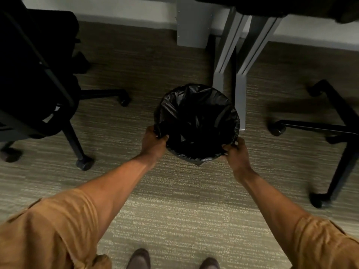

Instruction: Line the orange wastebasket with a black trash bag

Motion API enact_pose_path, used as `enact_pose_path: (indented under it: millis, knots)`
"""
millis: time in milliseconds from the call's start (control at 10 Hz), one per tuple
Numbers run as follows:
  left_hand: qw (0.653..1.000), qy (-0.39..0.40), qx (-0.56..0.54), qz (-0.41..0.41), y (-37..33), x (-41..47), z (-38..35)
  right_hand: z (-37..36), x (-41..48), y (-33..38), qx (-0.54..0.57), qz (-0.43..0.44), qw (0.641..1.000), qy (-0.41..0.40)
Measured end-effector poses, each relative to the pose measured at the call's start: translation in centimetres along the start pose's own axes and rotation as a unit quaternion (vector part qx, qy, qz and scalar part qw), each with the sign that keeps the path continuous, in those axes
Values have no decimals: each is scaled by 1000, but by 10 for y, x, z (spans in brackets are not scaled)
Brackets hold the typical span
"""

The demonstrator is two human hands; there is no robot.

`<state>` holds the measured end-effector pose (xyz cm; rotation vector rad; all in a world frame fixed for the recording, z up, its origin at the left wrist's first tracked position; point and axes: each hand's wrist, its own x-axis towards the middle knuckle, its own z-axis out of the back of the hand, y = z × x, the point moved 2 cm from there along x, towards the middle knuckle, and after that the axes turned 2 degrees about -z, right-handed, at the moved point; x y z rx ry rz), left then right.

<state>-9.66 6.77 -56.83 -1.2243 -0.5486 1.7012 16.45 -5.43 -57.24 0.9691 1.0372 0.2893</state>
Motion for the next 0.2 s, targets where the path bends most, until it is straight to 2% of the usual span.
enact_pose_path:
  millis: [100,200]
  knots:
    - [999,17,-38,1,0,2,-2,1,2,0,25,8,1000,9]
    - [998,-14,-57,10,-4,-6,5,7,-6,5,33,17,999,-14]
